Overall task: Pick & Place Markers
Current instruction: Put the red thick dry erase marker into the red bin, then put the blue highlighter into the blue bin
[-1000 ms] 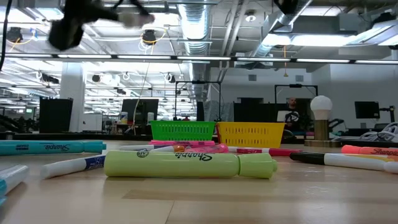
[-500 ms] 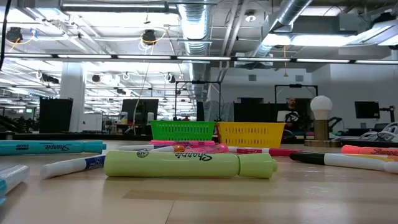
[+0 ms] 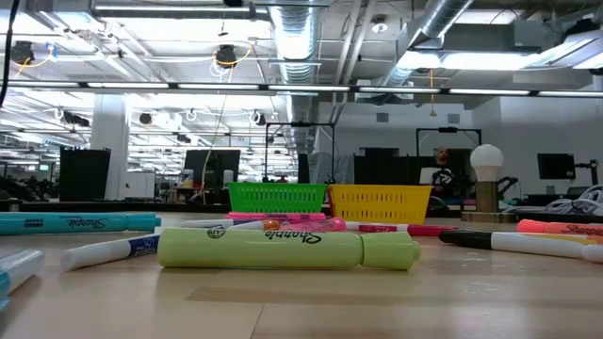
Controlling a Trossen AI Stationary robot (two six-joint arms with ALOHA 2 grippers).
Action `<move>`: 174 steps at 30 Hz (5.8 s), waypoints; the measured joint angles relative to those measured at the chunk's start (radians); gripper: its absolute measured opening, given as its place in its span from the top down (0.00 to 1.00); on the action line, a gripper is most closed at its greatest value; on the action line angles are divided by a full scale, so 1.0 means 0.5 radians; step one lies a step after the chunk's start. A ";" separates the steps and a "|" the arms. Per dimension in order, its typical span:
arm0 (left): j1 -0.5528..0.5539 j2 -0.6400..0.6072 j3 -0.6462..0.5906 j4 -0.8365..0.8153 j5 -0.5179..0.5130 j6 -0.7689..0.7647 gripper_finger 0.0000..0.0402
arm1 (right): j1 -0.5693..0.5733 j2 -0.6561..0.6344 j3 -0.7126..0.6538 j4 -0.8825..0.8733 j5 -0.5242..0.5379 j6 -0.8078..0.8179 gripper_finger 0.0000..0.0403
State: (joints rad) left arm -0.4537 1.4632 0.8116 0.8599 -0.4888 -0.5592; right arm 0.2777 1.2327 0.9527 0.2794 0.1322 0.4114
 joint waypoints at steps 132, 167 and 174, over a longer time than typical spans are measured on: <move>0.424 -1.627 -0.410 -1.746 -0.362 0.325 0.52 | -1.771 0.515 0.007 -0.679 -0.100 -1.134 0.85; 0.539 -1.506 -0.407 -1.675 -0.195 0.218 0.52 | -1.608 1.038 0.468 -1.297 -0.264 -1.401 0.57; 0.539 -1.534 -0.407 -1.673 -0.155 0.218 0.52 | -1.506 0.896 0.467 -1.305 -0.219 -1.334 0.53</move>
State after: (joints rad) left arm -0.1841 0.6962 0.6083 0.0235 -0.5663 -0.4500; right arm -0.4754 1.6807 1.1862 -0.3731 0.0229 -0.2556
